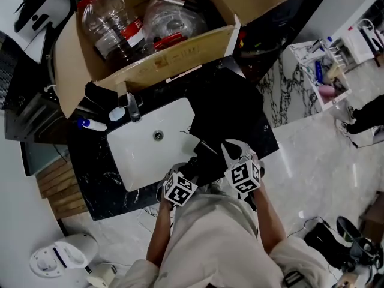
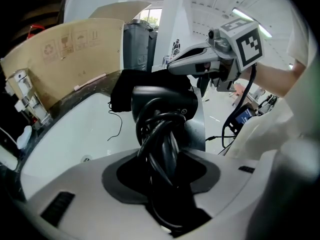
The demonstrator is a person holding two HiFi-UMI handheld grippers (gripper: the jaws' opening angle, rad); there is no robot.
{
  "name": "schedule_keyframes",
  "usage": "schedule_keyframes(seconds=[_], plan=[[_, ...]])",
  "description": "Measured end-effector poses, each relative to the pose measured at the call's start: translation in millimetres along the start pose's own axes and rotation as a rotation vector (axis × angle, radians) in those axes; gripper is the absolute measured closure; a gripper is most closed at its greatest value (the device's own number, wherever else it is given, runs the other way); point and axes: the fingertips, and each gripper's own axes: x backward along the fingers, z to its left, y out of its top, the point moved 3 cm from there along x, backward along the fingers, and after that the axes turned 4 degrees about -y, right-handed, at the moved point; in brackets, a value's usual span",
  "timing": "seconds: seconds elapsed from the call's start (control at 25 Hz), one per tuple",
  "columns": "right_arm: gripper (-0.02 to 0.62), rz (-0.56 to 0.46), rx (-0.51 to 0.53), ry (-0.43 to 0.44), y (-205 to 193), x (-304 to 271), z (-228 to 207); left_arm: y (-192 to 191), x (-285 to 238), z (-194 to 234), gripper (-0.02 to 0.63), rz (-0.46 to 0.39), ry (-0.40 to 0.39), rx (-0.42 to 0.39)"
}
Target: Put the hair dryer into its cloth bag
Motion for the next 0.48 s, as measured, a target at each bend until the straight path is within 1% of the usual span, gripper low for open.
schedule_keyframes(seconds=[0.28, 0.48], plan=[[0.581, -0.007, 0.016, -0.017, 8, 6, 6, 18, -3, 14, 0.419, -0.003, -0.028, -0.036], [0.581, -0.011, 0.022, -0.035, 11, 9, 11, 24, -7, 22, 0.419, 0.001, -0.044, -0.055]])
